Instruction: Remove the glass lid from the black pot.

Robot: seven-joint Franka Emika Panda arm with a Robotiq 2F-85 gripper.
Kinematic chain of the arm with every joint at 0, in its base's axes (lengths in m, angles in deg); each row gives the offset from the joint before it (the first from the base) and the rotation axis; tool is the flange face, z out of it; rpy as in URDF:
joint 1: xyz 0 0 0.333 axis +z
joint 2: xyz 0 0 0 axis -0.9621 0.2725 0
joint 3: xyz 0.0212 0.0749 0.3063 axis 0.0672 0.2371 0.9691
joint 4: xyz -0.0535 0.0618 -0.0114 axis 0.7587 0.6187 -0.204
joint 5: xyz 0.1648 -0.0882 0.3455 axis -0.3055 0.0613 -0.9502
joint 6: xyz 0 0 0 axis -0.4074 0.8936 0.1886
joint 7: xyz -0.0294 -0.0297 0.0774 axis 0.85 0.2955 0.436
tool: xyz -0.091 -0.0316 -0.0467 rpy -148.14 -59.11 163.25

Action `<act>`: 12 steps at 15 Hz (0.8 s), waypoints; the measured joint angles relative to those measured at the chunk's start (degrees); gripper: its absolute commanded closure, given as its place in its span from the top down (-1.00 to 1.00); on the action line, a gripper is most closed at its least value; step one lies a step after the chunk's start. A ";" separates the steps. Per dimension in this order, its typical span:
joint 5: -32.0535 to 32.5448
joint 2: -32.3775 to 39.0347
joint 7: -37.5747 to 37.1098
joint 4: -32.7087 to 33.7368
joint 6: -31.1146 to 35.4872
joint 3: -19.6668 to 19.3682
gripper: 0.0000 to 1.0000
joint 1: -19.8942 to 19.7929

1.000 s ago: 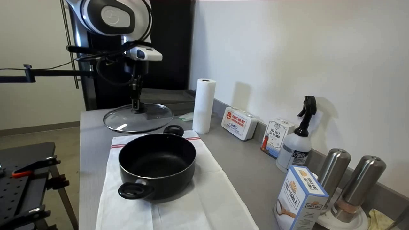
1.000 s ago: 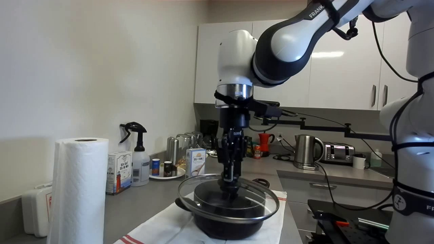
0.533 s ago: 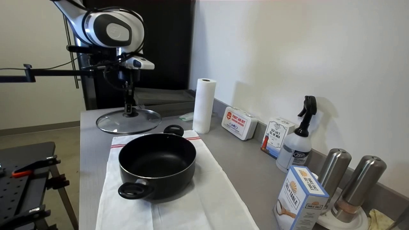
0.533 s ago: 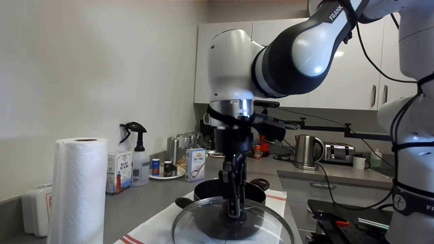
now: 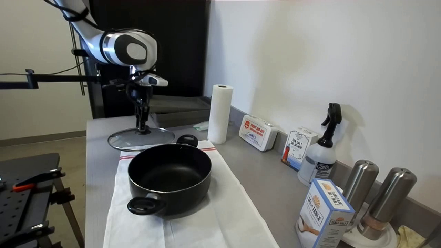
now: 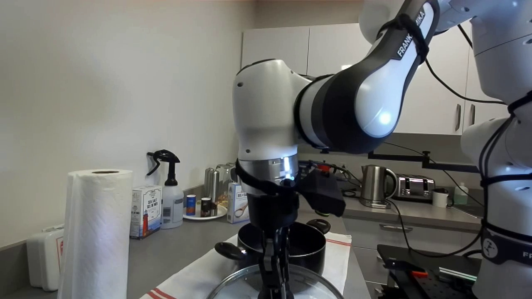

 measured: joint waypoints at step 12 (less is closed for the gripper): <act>-0.59 12.15 3.65 6.56 10.41 -4.68 -0.51 0.37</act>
